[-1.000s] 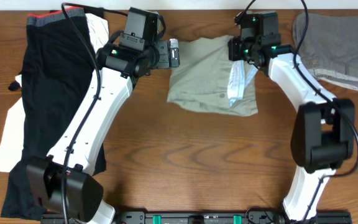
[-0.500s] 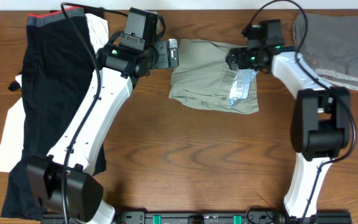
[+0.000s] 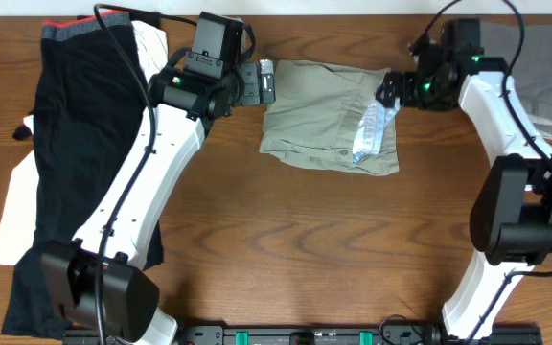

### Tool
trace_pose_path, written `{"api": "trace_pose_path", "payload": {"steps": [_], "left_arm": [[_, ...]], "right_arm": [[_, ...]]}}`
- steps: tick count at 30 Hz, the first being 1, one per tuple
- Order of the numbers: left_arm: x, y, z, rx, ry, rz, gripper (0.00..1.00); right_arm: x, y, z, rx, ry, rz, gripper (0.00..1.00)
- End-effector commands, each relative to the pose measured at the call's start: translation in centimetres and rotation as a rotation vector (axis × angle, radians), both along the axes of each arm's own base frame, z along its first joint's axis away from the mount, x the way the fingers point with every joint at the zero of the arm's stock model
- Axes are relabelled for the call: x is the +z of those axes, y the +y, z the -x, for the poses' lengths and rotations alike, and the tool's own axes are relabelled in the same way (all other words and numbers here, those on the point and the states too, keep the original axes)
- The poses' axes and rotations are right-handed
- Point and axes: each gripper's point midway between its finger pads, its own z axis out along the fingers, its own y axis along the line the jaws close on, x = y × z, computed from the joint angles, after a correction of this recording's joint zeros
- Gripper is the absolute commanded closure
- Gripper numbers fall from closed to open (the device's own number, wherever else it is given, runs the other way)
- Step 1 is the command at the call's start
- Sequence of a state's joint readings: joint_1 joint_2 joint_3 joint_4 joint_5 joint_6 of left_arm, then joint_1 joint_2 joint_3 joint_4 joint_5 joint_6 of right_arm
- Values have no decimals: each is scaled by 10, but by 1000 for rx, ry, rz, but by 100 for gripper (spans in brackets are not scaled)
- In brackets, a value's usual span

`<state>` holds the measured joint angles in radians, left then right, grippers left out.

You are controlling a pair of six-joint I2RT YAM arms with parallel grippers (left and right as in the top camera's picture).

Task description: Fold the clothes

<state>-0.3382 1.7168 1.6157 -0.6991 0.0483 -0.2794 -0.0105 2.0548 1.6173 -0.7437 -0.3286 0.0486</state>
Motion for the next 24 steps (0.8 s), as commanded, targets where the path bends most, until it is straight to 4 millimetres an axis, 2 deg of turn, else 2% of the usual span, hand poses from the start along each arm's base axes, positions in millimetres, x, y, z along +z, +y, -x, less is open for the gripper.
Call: {"api": "trace_pose_path", "payload": {"steps": [1, 7, 10, 18, 21, 24], "left_arm": [[-8, 3, -1, -4, 10, -25, 2], [-8, 3, -1, -4, 10, -25, 2], [-8, 3, -1, -4, 10, -25, 2], [-8, 3, -1, -4, 12, -26, 2], [-8, 3, -1, -4, 12, -26, 2], [-8, 3, -1, -4, 12, -26, 2]], "right_arm": [[-25, 13, 16, 18, 63, -26, 1], [-49, 16, 29, 19, 84, -28, 1], [-57, 24, 29, 33, 65, -36, 1], [-58, 50, 22, 16, 24, -128, 1], [-62, 50, 22, -19, 43, -136, 1], [-63, 49, 24, -36, 58, -142, 8]]}}
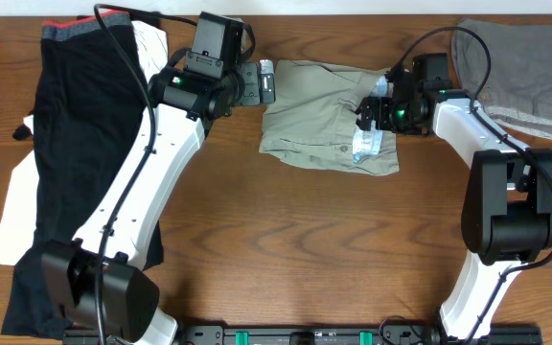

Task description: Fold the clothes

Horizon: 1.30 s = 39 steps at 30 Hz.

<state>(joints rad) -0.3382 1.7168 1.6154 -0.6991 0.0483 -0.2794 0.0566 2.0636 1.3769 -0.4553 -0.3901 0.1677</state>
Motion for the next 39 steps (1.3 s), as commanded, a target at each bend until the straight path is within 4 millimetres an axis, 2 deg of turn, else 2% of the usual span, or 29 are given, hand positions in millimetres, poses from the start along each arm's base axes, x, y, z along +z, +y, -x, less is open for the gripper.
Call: {"api": "trace_pose_path", "payload": {"steps": [1, 4, 9, 18, 24, 27, 33, 39], "left_arm": [[-8, 3, -1, -4, 12, -26, 2], [-8, 3, -1, -4, 12, -26, 2], [-8, 3, -1, -4, 12, -25, 2], [-16, 4, 2, -4, 31, -32, 2], [-24, 4, 3, -4, 44, -36, 2], [-27, 4, 2, -5, 51, -39, 2], [-28, 4, 1, -4, 50, -38, 2], [-27, 3, 1, -4, 46, -37, 2]], "right_arm": [[-11, 7, 9, -24, 61, -39, 13], [-17, -4, 15, -50, 94, 4, 16], [-21, -29, 18, -98, 122, 43, 13], [-14, -59, 16, -160, 127, -71, 5], [7, -30, 8, -52, 55, -250, 1], [16, -19, 2, -52, 39, -315, 1], [16, 2, 3, -14, 40, -304, 1], [15, 21, -4, -15, 16, -279, 1]]}}
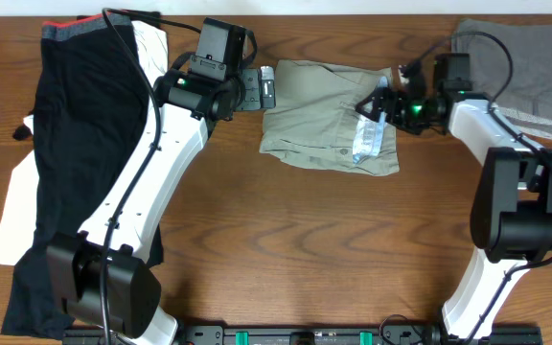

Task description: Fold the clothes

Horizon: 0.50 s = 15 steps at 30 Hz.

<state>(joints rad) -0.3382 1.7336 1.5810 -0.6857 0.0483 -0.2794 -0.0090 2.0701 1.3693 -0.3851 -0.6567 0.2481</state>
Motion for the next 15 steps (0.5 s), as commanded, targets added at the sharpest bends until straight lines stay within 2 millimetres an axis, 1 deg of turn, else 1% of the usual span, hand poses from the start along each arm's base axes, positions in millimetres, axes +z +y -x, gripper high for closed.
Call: {"api": "trace_pose_path", "payload": {"steps": [1, 3, 5, 7, 11, 15], "left_arm": [[-8, 3, -1, -4, 11, -25, 2], [-8, 3, -1, -4, 11, -25, 2], [-8, 3, -1, -4, 11, -25, 2], [-8, 3, -1, -4, 11, -25, 2], [-8, 3, -1, -5, 11, -25, 2], [-8, 3, -1, -5, 11, -25, 2]], "right_arm": [[-8, 15, 1, -2, 24, -8, 1], [-15, 19, 1, -17, 41, 7, 1], [-26, 19, 3, -25, 62, 39, 1], [-39, 15, 6, -42, 89, 92, 1], [-56, -6, 11, -76, 118, 244, 1], [-65, -28, 17, -72, 133, 375, 1]]}}
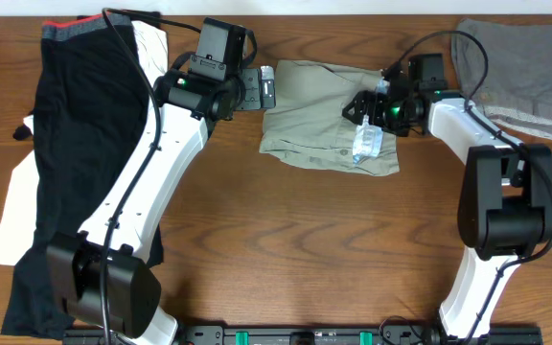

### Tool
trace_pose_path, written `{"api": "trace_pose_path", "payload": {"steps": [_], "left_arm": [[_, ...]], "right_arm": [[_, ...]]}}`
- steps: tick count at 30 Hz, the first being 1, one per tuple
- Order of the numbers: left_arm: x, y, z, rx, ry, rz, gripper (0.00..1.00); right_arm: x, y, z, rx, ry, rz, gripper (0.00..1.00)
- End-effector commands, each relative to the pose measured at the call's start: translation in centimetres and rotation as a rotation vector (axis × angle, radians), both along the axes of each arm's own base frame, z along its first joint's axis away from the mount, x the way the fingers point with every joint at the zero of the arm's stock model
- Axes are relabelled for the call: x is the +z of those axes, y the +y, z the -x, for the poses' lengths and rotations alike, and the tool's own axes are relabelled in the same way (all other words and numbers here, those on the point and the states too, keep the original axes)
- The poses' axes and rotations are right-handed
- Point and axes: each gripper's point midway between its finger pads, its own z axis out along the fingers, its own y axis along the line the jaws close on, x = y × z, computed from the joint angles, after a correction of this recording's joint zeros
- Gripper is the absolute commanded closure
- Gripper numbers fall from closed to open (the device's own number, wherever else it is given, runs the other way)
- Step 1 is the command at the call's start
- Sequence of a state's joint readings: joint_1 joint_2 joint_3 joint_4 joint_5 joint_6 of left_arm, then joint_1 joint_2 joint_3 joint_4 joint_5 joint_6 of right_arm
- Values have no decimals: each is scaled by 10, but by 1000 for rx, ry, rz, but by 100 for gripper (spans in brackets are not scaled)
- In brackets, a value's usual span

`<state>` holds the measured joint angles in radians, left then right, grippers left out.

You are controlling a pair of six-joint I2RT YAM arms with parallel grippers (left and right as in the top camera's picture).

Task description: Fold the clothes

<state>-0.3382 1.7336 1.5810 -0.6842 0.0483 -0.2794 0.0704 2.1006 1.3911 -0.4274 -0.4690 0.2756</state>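
Note:
Folded khaki shorts [314,120] lie at the back middle of the table, with a white and blue pocket lining [366,144] showing on their right part. My left gripper [266,84] sits at the shorts' upper left corner and looks shut on the edge. My right gripper [356,107] is low over the right part of the shorts, just above the lining; the overhead view does not show how its fingers stand. Long black trousers [75,144] lie along the left side.
A white garment [15,206] lies under the black trousers at the left edge. A folded grey garment [525,72] rests at the back right corner. Bare wood fills the front middle. Both arm bases stand at the front edge.
My right gripper has moved left, further over the shorts, from their right edge to above the pocket lining. The left gripper and the shorts have stayed where they were.
At first my right gripper was at the shorts' upper right edge. Then it reached in over the lining, then was back near the right edge, and now it is in over the shorts again. The left gripper stayed at the left corner throughout.

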Motion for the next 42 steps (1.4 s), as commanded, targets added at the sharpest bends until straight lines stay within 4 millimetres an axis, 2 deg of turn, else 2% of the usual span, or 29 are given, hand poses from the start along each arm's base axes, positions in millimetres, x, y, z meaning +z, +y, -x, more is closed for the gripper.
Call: {"api": "trace_pose_path", "payload": {"steps": [1, 10, 16, 25, 28, 42], "left_arm": [[-9, 3, -1, -5, 13, -26, 2], [-9, 3, -1, -5, 13, -26, 2], [-9, 3, -1, -5, 13, -26, 2], [-8, 3, -1, -4, 12, -26, 2], [-8, 3, -1, -4, 12, -26, 2], [-9, 4, -1, -3, 12, -29, 2]], "right_arm": [[-41, -42, 15, -42, 74, 245, 1], [-48, -73, 21, -47, 89, 430, 1], [-44, -78, 15, -10, 56, 471, 1], [14, -85, -7, -16, 40, 519, 1], [27, -88, -10, -22, 41, 534, 1], [5, -99, 3, -29, 98, 583, 1]]}}
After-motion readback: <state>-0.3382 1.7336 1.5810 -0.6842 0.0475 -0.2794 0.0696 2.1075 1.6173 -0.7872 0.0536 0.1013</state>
